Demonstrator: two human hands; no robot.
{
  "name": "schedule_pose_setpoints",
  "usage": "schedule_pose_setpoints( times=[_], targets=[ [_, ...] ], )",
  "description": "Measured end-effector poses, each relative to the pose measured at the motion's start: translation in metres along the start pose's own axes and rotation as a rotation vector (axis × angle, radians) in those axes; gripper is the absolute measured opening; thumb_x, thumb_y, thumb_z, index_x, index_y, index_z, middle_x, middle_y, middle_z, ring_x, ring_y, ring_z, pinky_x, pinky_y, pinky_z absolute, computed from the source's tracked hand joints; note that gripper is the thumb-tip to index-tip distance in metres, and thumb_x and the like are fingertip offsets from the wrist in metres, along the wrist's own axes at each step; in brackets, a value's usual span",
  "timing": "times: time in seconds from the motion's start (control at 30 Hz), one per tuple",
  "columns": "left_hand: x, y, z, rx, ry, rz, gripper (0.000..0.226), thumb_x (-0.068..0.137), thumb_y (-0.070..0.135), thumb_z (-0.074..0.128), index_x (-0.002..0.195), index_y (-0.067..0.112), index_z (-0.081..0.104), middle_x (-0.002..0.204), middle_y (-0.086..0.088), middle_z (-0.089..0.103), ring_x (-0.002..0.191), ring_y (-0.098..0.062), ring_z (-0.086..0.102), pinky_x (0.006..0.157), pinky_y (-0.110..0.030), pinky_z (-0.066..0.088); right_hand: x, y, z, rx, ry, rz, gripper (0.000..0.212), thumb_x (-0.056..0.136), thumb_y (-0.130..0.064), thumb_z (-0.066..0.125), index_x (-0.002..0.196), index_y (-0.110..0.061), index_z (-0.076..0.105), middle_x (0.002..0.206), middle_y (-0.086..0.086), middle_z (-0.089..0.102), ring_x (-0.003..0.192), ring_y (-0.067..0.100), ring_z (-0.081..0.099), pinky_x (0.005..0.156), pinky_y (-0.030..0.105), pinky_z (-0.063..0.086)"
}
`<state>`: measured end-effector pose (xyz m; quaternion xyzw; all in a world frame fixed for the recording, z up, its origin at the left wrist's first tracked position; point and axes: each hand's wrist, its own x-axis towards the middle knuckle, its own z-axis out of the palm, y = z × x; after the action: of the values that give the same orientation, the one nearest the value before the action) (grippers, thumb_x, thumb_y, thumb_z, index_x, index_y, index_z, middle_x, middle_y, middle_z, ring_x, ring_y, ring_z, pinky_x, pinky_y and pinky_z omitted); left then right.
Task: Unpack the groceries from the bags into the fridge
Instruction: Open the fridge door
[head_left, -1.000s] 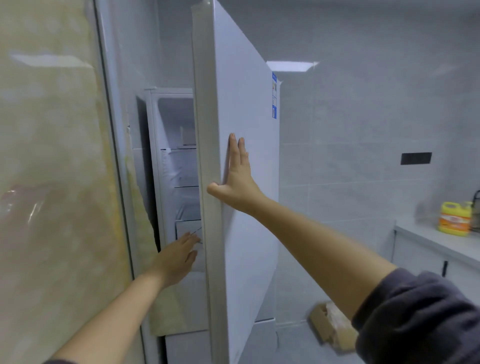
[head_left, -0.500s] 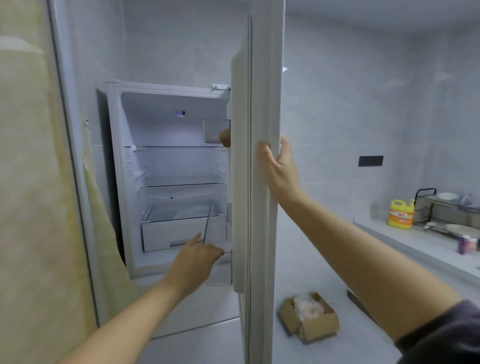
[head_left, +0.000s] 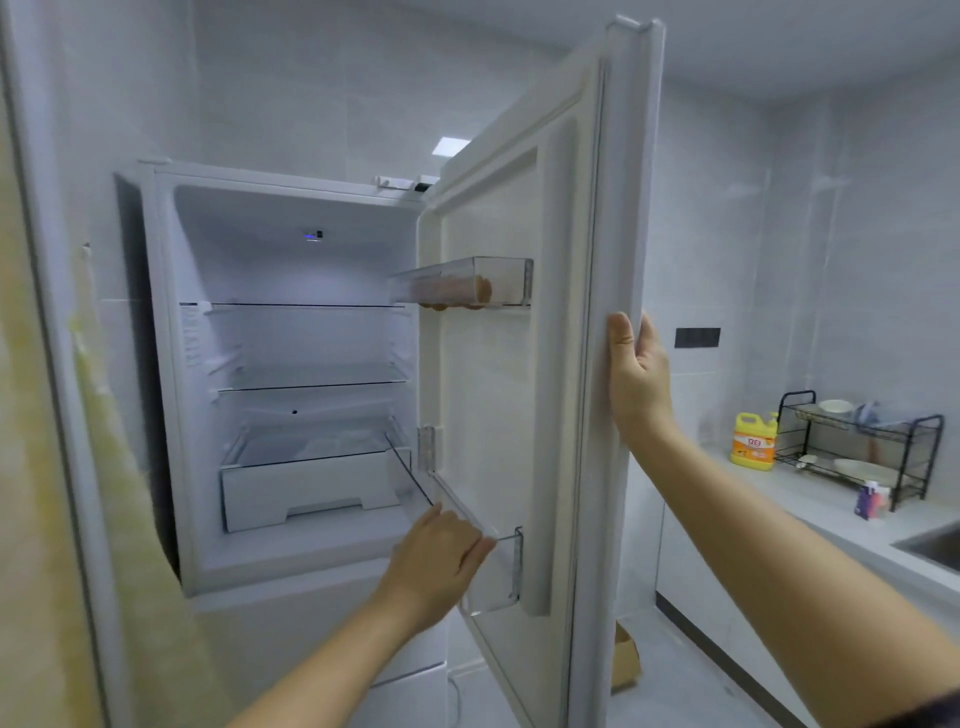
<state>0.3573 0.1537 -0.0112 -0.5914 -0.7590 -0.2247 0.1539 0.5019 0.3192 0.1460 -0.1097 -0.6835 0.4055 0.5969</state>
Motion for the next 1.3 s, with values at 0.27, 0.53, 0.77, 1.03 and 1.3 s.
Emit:
schedule_pose_setpoints(
  times=[0.27,0.53,0.77,1.03,1.3],
  targets=[
    [0.023,0.034,0.026,0.035,0.104,-0.053,0.043,0.105,0.036,0.03,0.078,0.016,0.055,0.088,-0.006,0.064,0.094,-0.021,0.053,0.117,-0.029,0.014,-0.028,0.014,-0.017,-0.214,0.046,-0.048,0.086,0.093,-0.036,0.063,0.156,-0.025,0.005,0.156,-0.006,0.018,0.129,-0.013,0.017,0.096,0.002,0.017],
    [0.047,0.011,0.029,-0.164,-0.067,0.042,0.057,0.087,0.068,0.026,0.11,0.029,0.061,0.113,0.012,0.059,0.113,-0.009,0.048,0.108,-0.032,0.025,-0.009,0.044,-0.042,-0.352,0.05,-0.017,0.088,0.096,-0.017,0.059,0.156,-0.025,-0.004,0.156,0.009,0.02,0.131,0.007,0.02,0.089,0.002,0.014],
    [0.073,0.014,0.051,-0.392,0.018,-0.145,0.034,0.082,0.061,0.05,0.094,0.033,0.066,0.096,0.018,0.058,0.105,-0.008,0.047,0.108,-0.048,0.028,0.013,0.066,-0.06,-0.353,0.048,0.006,0.084,0.097,-0.012,0.055,0.156,-0.023,-0.003,0.16,0.007,0.011,0.14,0.008,0.016,0.098,0.006,0.008],
    [0.105,0.061,0.071,-0.246,0.056,-0.254,0.024,0.091,0.047,0.056,0.1,0.028,0.067,0.106,0.01,0.061,0.116,-0.012,0.044,0.113,-0.051,0.014,0.034,0.089,-0.083,-0.584,0.037,0.105,0.08,0.099,-0.024,0.051,0.156,-0.027,-0.004,0.162,0.013,0.01,0.148,0.028,0.014,0.117,0.039,0.015],
    [0.127,0.042,0.081,-0.321,0.114,-0.178,0.026,0.09,0.054,0.055,0.099,0.034,0.07,0.106,0.014,0.065,0.111,-0.009,0.049,0.11,-0.05,0.022,0.019,0.12,-0.079,-0.785,-0.015,0.094,0.085,0.097,-0.02,0.054,0.155,-0.019,-0.008,0.164,0.008,-0.001,0.151,0.025,-0.001,0.12,0.036,0.008]
  ],
)
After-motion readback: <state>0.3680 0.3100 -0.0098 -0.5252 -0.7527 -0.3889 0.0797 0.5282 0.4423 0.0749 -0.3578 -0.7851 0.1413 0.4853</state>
